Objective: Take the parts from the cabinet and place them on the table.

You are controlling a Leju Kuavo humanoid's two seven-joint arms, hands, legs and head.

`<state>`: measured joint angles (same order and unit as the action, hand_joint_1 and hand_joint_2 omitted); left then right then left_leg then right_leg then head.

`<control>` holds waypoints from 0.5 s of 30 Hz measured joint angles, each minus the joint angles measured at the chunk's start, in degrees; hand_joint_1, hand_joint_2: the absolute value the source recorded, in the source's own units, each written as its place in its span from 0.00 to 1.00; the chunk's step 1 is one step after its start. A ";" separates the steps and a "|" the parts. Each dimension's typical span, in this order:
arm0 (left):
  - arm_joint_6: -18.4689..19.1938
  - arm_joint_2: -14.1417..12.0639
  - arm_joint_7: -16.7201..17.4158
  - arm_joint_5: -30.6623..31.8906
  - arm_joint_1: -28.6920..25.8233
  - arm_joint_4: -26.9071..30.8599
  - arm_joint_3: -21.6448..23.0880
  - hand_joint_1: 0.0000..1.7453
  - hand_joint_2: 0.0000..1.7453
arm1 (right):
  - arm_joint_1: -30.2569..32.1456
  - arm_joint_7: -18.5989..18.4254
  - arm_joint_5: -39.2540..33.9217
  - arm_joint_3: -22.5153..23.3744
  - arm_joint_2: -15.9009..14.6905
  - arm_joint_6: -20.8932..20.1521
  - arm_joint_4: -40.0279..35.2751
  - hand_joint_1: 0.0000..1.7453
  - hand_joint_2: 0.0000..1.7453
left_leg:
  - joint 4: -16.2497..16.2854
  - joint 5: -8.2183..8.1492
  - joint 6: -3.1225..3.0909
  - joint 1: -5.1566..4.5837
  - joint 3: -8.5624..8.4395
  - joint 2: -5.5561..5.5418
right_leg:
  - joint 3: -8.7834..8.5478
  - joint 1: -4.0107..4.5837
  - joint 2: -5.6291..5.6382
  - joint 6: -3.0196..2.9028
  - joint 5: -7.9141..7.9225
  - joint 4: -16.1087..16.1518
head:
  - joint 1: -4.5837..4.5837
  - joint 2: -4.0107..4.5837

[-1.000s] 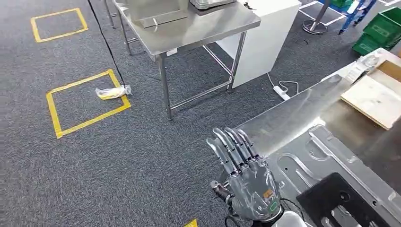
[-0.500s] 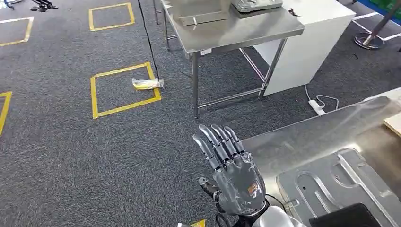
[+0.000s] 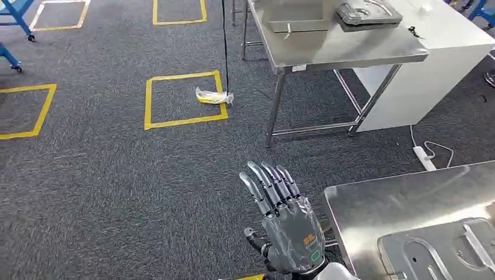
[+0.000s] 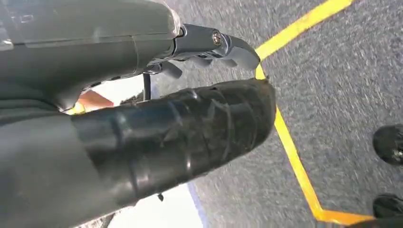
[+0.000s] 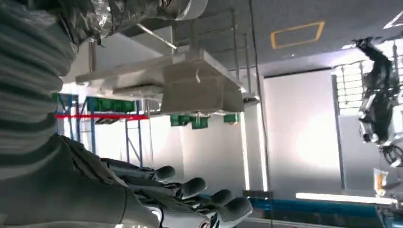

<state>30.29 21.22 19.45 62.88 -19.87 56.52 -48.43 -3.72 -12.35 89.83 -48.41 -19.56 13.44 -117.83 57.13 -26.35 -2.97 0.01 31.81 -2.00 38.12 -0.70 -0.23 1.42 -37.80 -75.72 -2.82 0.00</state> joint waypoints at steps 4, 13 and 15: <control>0.00 0.00 0.11 -0.20 0.00 0.00 0.28 0.00 0.00 | 0.44 -0.02 0.00 0.02 -0.02 -0.04 0.09 0.00 1.00 | 0.02 -0.03 0.04 -0.12 -0.66 -3.37 | -6.53 0.66 3.70 -1.81 10.63 15.95 | 0.00 0.00; -0.85 0.07 5.70 -6.29 -3.03 1.77 6.51 0.00 0.00 | 13.93 -7.93 0.02 4.63 -8.38 4.63 -3.21 0.00 1.00 | 11.08 -6.89 2.21 0.38 5.29 1.34 | -8.97 0.58 -0.37 -3.38 10.77 20.76 | 0.09 0.00; -0.26 0.07 5.13 -5.81 -3.01 2.12 6.86 0.00 0.00 | 15.55 -7.09 0.02 5.11 -9.38 4.79 -3.74 0.00 1.00 | 17.35 -8.89 2.87 0.73 8.31 1.58 | -8.70 0.57 -2.04 -3.25 10.49 20.46 | 0.09 0.00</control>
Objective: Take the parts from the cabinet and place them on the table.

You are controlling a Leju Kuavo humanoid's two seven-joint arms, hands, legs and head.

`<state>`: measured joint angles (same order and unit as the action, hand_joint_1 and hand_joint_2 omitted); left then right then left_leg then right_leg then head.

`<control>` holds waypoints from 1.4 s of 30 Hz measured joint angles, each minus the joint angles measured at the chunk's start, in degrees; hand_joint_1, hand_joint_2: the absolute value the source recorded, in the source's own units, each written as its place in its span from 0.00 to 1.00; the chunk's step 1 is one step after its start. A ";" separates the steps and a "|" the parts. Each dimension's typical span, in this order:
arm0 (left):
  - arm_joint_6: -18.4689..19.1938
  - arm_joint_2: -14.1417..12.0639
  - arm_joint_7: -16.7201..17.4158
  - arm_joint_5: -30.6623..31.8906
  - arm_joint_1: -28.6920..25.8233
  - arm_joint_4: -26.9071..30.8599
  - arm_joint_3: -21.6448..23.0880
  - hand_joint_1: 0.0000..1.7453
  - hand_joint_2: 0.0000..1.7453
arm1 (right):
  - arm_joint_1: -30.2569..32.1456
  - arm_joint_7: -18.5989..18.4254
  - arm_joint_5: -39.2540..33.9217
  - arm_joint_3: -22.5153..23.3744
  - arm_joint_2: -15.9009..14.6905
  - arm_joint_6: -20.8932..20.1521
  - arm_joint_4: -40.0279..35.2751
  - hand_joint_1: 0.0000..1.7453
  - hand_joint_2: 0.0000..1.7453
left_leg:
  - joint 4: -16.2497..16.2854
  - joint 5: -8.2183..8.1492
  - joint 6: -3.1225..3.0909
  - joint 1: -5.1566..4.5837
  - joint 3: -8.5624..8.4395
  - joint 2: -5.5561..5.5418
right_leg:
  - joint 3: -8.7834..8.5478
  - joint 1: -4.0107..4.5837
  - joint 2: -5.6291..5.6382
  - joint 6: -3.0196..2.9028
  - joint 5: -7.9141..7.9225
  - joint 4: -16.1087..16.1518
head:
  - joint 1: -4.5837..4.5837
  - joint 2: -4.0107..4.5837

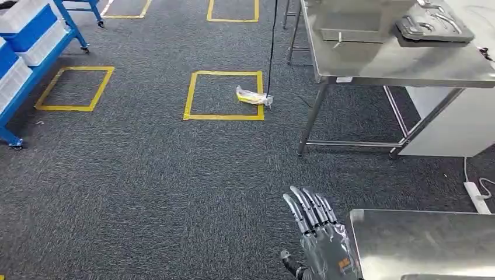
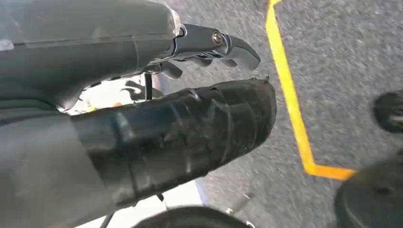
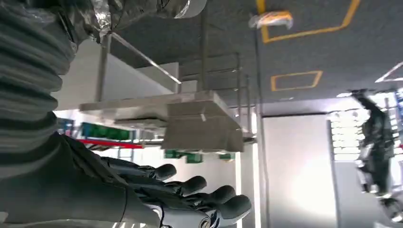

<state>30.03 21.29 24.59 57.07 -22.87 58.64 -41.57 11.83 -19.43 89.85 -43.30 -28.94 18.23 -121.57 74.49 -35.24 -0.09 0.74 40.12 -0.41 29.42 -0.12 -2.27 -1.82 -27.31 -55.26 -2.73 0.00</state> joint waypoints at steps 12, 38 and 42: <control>0.11 -0.15 -2.56 3.08 0.16 0.31 -0.07 0.00 0.00 | 0.29 7.74 0.00 3.04 1.31 -0.74 -0.17 0.00 1.00 | -17.61 8.30 -2.72 0.16 -9.26 0.63 | 1.16 -0.71 0.43 3.46 -5.69 -6.52 | -0.05 0.00; 0.65 -0.17 -4.37 5.18 0.75 0.31 -0.52 0.00 0.00 | 0.96 10.84 0.00 4.92 3.56 -1.01 -0.37 0.00 1.00 | -17.11 7.13 -1.02 -0.59 -9.48 3.88 | -0.64 0.05 -5.02 2.02 -1.77 -1.75 | 0.02 0.00; 0.61 -0.15 -4.37 5.22 0.83 0.31 -0.74 0.00 0.00 | 0.98 11.00 0.00 5.00 3.80 -1.01 -0.41 0.00 1.00 | -18.35 8.31 -2.46 0.01 -9.85 1.55 | -0.11 -0.49 -0.65 3.29 -4.34 -4.15 | 0.00 0.00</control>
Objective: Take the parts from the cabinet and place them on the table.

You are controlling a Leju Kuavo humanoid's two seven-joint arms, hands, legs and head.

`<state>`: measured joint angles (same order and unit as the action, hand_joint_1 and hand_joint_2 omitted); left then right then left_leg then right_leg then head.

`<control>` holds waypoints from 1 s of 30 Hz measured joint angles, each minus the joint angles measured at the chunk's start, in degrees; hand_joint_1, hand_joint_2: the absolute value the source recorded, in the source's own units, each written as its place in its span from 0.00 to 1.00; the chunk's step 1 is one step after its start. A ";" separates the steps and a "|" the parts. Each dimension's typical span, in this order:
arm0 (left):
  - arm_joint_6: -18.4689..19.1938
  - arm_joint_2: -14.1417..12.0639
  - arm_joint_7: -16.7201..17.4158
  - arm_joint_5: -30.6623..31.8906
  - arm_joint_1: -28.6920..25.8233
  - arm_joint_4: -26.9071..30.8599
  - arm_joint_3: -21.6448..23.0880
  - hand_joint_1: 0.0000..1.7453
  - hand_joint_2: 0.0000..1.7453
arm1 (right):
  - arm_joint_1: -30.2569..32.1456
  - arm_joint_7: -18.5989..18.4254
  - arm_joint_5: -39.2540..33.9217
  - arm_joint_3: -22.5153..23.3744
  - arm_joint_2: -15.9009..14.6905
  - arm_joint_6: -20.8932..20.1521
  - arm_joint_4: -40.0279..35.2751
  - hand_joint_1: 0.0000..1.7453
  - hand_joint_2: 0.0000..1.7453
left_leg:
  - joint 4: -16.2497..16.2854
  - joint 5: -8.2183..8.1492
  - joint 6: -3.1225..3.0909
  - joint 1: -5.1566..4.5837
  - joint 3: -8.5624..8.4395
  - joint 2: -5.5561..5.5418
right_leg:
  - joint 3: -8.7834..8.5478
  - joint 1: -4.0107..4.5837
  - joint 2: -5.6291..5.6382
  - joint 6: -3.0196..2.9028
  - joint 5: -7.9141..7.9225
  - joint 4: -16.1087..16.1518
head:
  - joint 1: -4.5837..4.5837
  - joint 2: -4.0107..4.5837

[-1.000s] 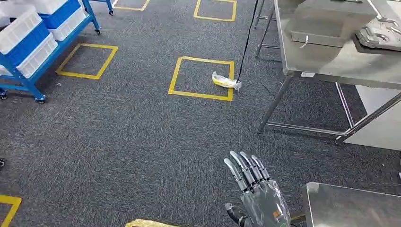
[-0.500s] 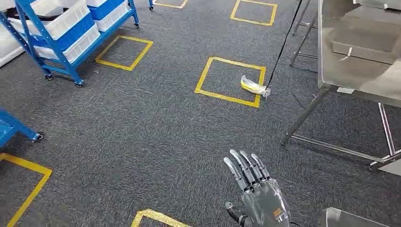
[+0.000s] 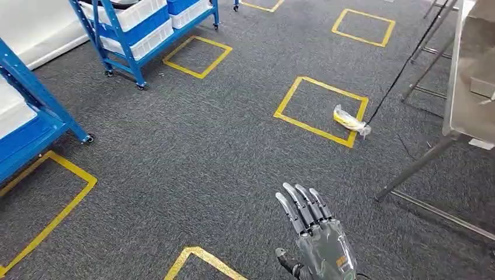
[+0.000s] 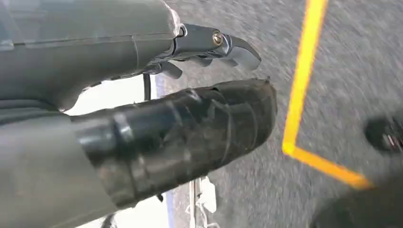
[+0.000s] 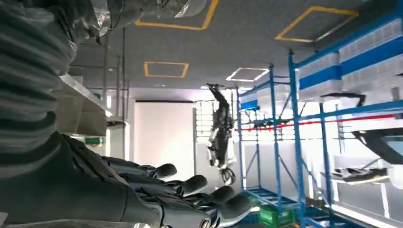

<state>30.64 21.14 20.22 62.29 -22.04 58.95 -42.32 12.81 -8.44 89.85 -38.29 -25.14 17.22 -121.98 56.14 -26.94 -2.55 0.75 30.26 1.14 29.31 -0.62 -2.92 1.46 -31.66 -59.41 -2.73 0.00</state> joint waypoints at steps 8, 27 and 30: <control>-0.11 0.00 -0.77 1.33 0.24 0.00 -0.28 0.00 0.00 | 0.33 0.68 0.00 0.39 0.07 0.00 0.00 0.00 1.00 | 1.10 0.09 -0.04 -0.08 0.69 -6.33 | 1.31 -0.63 5.01 0.00 3.08 -0.98 | 0.00 0.00; 0.13 0.07 -3.50 1.64 0.73 -0.44 -0.87 0.00 0.00 | 1.00 2.10 -0.74 1.84 0.55 0.22 -0.07 0.00 1.00 | 1.54 -1.25 1.51 -0.71 0.69 1.49 | -0.12 0.34 -3.89 -1.10 2.32 1.92 | 0.13 0.00; 0.02 0.09 -3.45 1.25 0.46 -0.48 -0.87 0.00 0.00 | 0.92 2.12 -0.74 2.06 0.59 0.24 -0.09 0.00 1.00 | 0.45 -0.45 0.34 -0.16 0.03 -0.07 | -0.57 -0.06 -2.68 -0.02 1.48 1.43 | 0.13 0.00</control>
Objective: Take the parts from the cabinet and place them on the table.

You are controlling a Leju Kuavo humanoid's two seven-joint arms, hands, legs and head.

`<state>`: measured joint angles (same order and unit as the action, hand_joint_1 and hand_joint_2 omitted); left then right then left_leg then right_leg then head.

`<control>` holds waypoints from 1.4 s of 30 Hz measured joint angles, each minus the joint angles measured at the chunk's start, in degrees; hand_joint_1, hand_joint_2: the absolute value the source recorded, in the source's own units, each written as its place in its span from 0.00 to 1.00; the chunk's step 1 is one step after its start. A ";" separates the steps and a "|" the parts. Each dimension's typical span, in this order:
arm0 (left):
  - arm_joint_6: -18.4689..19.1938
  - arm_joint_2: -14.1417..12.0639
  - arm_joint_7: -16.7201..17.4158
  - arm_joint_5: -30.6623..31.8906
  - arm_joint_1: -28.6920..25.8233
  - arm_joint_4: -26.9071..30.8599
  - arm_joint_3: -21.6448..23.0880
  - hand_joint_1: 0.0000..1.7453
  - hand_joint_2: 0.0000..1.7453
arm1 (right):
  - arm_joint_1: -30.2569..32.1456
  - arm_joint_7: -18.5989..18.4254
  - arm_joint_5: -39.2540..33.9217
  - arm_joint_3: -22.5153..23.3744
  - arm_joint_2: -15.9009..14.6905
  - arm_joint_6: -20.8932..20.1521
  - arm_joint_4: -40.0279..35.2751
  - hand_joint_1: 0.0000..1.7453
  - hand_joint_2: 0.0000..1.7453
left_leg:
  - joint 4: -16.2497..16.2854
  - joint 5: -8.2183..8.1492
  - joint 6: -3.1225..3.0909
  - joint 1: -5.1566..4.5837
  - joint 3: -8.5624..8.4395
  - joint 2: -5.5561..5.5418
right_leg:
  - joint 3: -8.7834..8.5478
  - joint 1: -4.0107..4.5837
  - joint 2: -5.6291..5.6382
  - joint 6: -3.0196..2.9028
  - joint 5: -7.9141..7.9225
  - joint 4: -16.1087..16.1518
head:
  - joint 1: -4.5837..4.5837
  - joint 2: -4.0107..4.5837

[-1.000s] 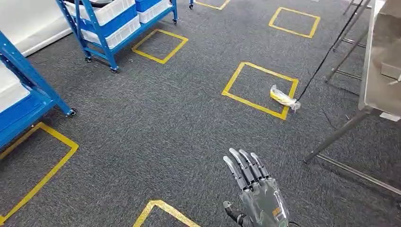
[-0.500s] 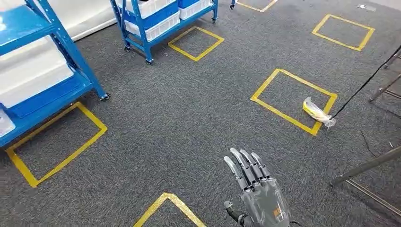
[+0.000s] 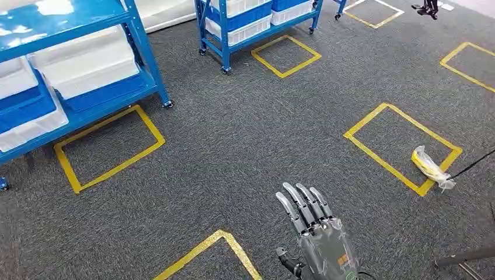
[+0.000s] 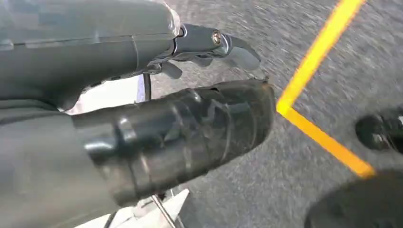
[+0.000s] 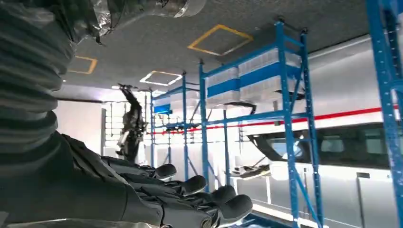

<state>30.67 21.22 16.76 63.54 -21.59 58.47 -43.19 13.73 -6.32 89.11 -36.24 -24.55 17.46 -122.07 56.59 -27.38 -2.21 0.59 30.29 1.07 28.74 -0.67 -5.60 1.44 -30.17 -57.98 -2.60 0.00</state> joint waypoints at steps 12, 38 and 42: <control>-0.09 0.07 2.91 -1.27 0.40 -0.31 0.15 0.00 0.00 | 1.11 0.11 -0.26 0.72 -0.04 0.04 -0.11 0.00 0.00 | 1.08 0.43 0.76 0.19 1.35 -8.21 | 1.69 -0.06 9.82 -0.65 1.38 -0.03 | -0.05 0.00; 0.17 0.02 3.72 -2.21 -0.10 -0.35 0.07 0.00 0.00 | 5.85 -3.96 -23.74 4.50 -0.24 -7.45 0.31 0.00 0.00 | -1.25 -5.77 -0.93 -0.29 -7.52 -1.76 | 11.14 -0.24 5.34 0.91 -2.89 -11.73 | 0.17 0.00; 0.39 0.02 3.80 -2.17 0.08 -0.39 -0.04 0.00 0.00 | 8.77 -3.23 -32.34 7.92 0.83 -8.40 2.03 0.00 0.00 | -1.65 -8.84 0.37 -0.43 -10.30 -2.00 | 9.82 0.62 5.30 -0.62 5.67 -3.42 | 0.28 0.00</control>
<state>31.06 21.24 20.57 61.37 -21.51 58.07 -43.23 22.50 -9.55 56.77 -28.32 -23.71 9.07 -120.04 54.94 -36.23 -1.84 0.16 20.00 -0.93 38.56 -0.05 -0.30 0.82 -24.50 -61.40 -2.32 0.00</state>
